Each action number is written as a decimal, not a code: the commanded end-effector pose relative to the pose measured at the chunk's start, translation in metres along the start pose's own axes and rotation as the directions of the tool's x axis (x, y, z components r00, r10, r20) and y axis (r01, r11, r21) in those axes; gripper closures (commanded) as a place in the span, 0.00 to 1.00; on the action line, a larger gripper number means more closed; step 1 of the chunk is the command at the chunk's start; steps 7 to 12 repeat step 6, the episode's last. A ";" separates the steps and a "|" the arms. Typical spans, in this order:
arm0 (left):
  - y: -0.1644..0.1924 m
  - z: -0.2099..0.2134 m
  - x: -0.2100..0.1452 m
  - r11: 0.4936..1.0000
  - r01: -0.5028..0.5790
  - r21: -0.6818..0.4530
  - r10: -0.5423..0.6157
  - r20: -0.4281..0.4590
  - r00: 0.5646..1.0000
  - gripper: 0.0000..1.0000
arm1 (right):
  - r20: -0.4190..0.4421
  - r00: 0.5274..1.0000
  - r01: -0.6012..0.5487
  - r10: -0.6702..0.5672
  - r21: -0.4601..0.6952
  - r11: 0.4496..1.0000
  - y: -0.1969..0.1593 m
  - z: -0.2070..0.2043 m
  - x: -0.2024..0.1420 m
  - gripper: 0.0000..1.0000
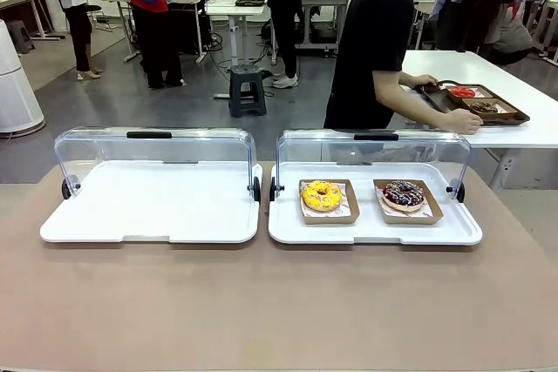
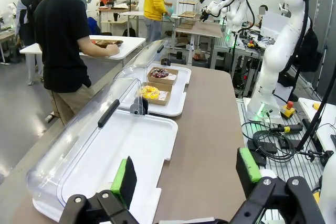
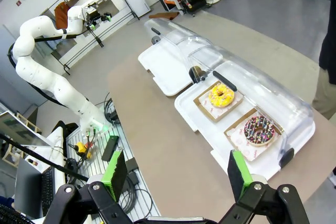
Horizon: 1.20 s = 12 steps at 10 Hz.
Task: Provide the desired donut to the person.
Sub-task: Place the picked Paper togo box onto the Handle tray extended by the person.
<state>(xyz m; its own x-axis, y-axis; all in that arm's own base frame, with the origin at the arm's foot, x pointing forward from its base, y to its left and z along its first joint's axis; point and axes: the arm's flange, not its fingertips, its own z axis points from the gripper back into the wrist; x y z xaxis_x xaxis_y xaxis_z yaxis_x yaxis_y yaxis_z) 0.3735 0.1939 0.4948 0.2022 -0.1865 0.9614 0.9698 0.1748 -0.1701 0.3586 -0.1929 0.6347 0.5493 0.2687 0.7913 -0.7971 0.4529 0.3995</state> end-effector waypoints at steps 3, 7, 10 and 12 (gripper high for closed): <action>-0.003 -0.001 0.000 1.000 0.005 0.009 -0.005 0.015 1.000 0.00 | 0.021 1.000 -0.008 0.007 0.013 1.000 0.001 -0.001 0.001 0.00; -0.003 -0.001 0.000 1.000 0.005 0.009 -0.005 0.015 1.000 0.00 | 0.021 1.000 -0.008 0.007 0.013 1.000 0.001 -0.001 0.001 0.00; -0.003 -0.001 0.000 1.000 0.005 0.009 -0.005 0.015 1.000 0.00 | 0.021 1.000 -0.008 0.007 0.013 1.000 0.001 -0.001 0.001 0.00; -0.003 -0.001 0.000 1.000 0.005 0.009 -0.005 0.015 1.000 0.00 | 0.021 1.000 -0.008 0.007 0.013 1.000 0.001 -0.001 0.001 0.00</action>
